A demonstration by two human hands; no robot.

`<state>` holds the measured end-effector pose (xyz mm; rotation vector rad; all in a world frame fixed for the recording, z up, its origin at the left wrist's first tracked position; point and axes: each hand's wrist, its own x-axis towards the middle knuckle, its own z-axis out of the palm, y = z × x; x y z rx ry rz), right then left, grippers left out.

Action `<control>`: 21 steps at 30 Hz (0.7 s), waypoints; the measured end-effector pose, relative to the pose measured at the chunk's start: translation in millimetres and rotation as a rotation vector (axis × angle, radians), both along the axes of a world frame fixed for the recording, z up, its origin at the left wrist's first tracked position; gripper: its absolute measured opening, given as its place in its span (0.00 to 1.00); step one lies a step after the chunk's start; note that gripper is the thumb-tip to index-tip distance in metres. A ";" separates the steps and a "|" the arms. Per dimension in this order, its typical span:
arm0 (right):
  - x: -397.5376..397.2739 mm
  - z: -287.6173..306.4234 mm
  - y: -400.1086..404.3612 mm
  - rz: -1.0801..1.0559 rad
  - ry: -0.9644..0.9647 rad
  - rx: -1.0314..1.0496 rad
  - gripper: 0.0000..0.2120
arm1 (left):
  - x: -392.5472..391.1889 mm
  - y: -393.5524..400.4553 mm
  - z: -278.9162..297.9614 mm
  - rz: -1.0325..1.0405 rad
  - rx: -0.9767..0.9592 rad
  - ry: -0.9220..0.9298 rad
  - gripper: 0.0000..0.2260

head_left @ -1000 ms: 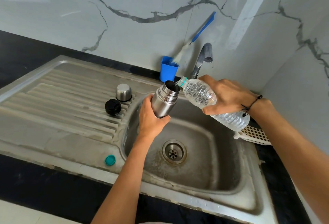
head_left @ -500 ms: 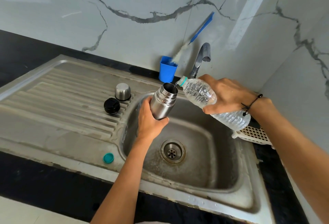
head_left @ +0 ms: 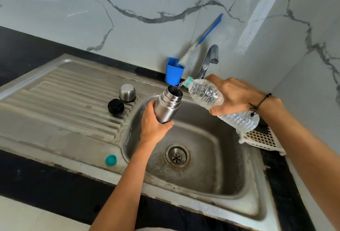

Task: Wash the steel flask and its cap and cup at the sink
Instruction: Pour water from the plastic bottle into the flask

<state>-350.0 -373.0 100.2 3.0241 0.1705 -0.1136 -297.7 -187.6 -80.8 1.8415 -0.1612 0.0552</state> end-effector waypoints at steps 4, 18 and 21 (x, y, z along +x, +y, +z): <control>-0.7 2.7 0.3 -0.002 0.003 -0.012 0.39 | -0.4 -0.4 1.2 -0.005 -0.007 -0.004 0.37; 0.1 7.8 0.4 -0.009 0.026 -0.047 0.39 | -3.2 -2.4 0.0 -0.017 -0.007 0.008 0.37; 0.8 8.1 -0.9 -0.006 0.023 -0.050 0.39 | -3.3 -2.5 -1.0 -0.014 -0.010 0.014 0.37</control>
